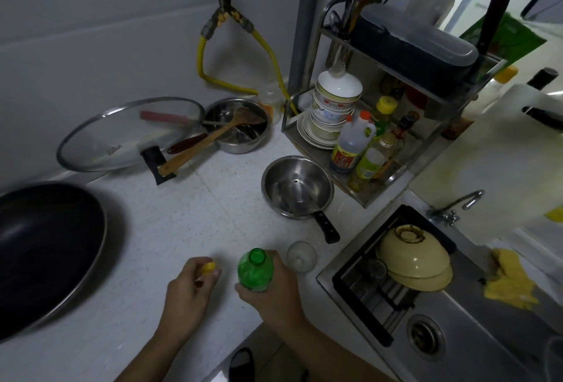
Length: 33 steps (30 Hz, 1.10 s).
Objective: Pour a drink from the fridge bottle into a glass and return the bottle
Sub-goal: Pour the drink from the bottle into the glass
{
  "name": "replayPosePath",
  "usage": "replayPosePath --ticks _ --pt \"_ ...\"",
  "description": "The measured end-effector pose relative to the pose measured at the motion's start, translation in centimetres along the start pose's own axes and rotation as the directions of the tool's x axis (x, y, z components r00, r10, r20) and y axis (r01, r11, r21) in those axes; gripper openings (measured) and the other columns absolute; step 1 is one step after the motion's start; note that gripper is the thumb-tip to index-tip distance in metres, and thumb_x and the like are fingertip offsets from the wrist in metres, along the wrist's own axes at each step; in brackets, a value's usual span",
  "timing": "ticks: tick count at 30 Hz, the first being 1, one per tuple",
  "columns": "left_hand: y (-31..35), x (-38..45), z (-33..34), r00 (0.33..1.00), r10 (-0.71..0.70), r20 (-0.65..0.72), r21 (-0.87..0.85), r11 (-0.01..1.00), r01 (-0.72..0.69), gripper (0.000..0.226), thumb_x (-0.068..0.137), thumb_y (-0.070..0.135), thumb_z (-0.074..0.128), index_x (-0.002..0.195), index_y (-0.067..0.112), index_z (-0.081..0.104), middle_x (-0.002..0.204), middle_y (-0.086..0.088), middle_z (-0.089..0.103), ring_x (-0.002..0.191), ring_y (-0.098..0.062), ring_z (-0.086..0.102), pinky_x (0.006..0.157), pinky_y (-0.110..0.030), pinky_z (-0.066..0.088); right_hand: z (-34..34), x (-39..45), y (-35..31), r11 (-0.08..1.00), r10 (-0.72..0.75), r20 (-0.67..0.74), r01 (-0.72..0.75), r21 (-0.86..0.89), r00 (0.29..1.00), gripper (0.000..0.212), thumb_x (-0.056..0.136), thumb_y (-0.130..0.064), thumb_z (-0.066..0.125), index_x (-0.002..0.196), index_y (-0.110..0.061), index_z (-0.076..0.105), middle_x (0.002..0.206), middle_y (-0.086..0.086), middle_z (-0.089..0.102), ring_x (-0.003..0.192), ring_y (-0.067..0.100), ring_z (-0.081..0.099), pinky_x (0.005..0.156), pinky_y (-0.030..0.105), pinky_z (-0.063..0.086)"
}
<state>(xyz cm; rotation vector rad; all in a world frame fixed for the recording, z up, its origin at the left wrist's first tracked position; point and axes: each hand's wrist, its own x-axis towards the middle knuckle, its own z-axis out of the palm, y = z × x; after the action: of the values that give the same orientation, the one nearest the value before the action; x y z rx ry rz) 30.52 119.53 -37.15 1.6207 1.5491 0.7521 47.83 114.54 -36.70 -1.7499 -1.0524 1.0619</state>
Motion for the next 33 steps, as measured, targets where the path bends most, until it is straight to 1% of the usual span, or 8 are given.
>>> replayPosePath --ticks 5,11,14,18,23,26,29,33 --pt "-2.7 0.7 1.9 0.986 0.099 0.135 0.082 0.99 -0.111 0.007 0.082 0.03 0.064 0.088 0.027 0.067 0.083 0.008 0.072 0.077 -0.007 0.066 0.066 -0.028 0.052 -3.0 -2.0 -0.1 0.999 0.003 0.051 0.0 -0.048 0.999 0.055 0.066 -0.031 0.09 0.112 -0.026 0.06 0.103 -0.012 0.069 0.098 -0.003 0.063 0.078 0.009 0.047" --pt "-4.8 1.4 4.1 0.962 0.196 0.189 0.157 0.961 -0.227 0.024 0.075 0.008 0.079 0.098 0.014 0.077 0.082 0.003 0.075 0.073 -0.006 0.068 0.07 -0.03 0.06 -6.2 -4.9 0.9 0.988 -0.056 0.049 0.062 -0.141 0.997 0.064 0.063 -0.05 0.084 0.12 -0.041 0.055 0.112 -0.022 0.065 0.107 -0.005 0.06 0.09 0.011 0.044" --pt "-5.0 1.5 4.7 0.957 0.193 0.216 0.22 0.945 -0.241 0.016 0.081 0.012 0.071 0.095 0.014 0.076 0.075 0.004 0.072 0.066 -0.006 0.066 0.063 -0.033 0.06 -7.4 -6.0 1.1 0.984 -0.104 0.002 0.103 -0.145 0.995 0.06 0.069 -0.037 0.086 0.114 -0.059 0.052 0.108 -0.033 0.063 0.105 -0.012 0.057 0.09 0.002 0.038" --pt "-5.1 1.5 5.4 0.962 0.145 0.233 0.262 0.943 -0.206 0.022 0.08 0.009 0.072 0.102 0.012 0.075 0.066 0.006 0.069 0.058 -0.006 0.064 0.058 -0.028 0.058 -9.5 -6.7 1.5 0.98 -0.146 -0.075 0.134 -0.149 0.986 0.034 0.074 -0.015 0.088 0.088 -0.026 0.059 0.085 -0.009 0.065 0.077 -0.002 0.063 0.07 0.01 0.045" --pt "-3.9 1.7 5.6 0.976 0.002 0.218 0.289 0.955 -0.067 0.056 0.076 0.006 0.074 0.13 0.007 0.058 0.083 -0.009 0.072 0.07 -0.008 0.059 0.064 -0.023 0.05 -12.5 -6.5 1.8 0.974 -0.102 -0.085 0.082 -0.213 0.991 0.04 0.069 -0.032 0.085 0.099 -0.026 0.058 0.081 -0.004 0.063 0.07 0.012 0.061 0.06 0.022 0.046" --pt "-4.3 1.9 5.6 0.961 0.047 0.273 0.43 0.888 -0.165 0.042 0.066 0.016 0.069 0.107 0.015 0.056 0.069 0.004 0.054 0.06 -0.01 0.05 0.049 -0.025 0.044 -14.3 -6.0 1.8 0.952 -0.061 -0.069 0.037 -0.305 0.996 0.044 0.069 -0.04 0.082 0.102 -0.033 0.055 0.08 -0.005 0.064 0.068 0.009 0.062 0.06 0.03 0.052" --pt "-5.2 1.5 6.0 0.958 0.039 0.283 0.509 0.841 -0.185 0.067 0.065 0.029 0.076 0.126 0.021 0.05 0.096 0.001 0.062 0.088 -0.016 0.06 0.069 -0.024 0.048 -15.6 -5.1 1.9 0.903 -0.046 -0.04 0.024 -0.429 0.998 0.042 0.069 -0.041 0.08 0.096 -0.04 0.048 0.077 -0.011 0.061 0.066 0.003 0.059 0.057 0.019 0.045" --pt "-6.0 1.0 6.3 0.941 0.03 0.338 0.616 0.748 -0.245 0.105 0.055 0.053 0.08 0.142 0.018 0.034 0.129 -0.008 0.05 0.117 -0.028 0.044 0.094 -0.041 0.046 -16.7 -3.6 1.9 0.834 0.012 0.037 0.011 -0.551 0.999 0.042 0.07 -0.038 0.081 0.092 -0.034 0.045 0.08 -0.012 0.059 0.066 0.002 0.056 0.057 0.016 0.045"
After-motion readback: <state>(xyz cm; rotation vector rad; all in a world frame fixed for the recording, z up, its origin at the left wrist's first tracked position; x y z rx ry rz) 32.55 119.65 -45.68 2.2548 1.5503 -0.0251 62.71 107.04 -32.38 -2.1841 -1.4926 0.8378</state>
